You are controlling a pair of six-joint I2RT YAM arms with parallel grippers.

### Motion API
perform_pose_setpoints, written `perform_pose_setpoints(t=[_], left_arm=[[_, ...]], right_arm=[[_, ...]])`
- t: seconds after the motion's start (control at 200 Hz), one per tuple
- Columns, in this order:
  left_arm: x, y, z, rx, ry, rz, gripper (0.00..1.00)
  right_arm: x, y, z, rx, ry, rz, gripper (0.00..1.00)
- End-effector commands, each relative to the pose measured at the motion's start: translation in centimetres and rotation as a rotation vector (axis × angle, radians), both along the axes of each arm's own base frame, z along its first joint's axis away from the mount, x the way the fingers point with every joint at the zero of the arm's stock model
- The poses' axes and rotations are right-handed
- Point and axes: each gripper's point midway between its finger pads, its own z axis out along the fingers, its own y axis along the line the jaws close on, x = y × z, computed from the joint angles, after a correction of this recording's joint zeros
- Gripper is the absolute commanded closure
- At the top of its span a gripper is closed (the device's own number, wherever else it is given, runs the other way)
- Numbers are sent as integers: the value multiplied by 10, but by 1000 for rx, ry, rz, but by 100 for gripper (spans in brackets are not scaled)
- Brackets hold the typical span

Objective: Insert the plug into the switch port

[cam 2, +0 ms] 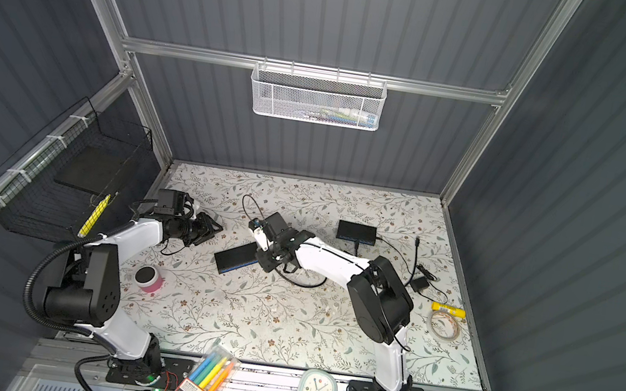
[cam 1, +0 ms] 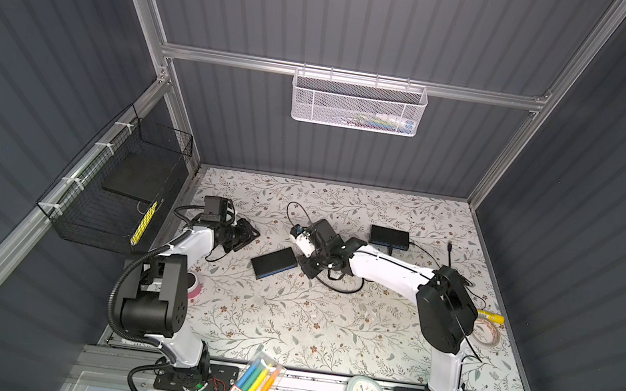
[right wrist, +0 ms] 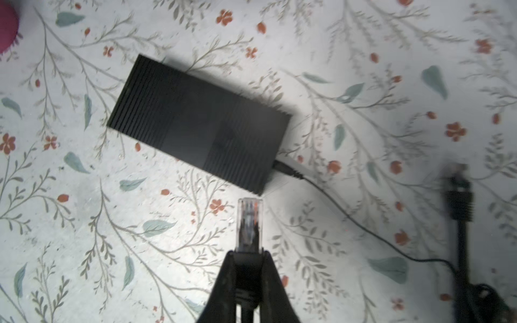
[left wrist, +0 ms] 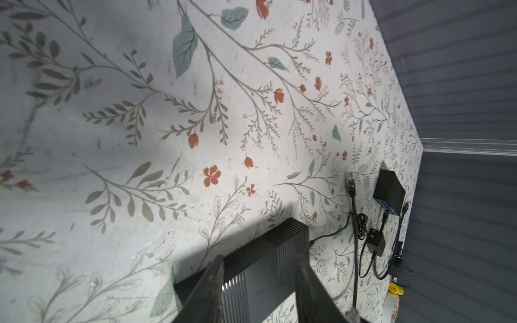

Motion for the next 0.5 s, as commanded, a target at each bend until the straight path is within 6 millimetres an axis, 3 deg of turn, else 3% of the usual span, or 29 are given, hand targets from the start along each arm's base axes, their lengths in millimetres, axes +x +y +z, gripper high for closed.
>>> perform_pose_setpoints(t=[0.0, 0.325, 0.495], left_arm=[[5, -5, -3, 35, -6, -41, 59], [19, -17, -35, 37, 20, -67, 59], [27, -23, -48, 21, 40, -92, 60]], right_arm=[[-8, 4, -17, -38, 4, -16, 99], [-18, 17, -46, -103, 21, -25, 100], [-14, 25, -47, -103, 7, -30, 100]])
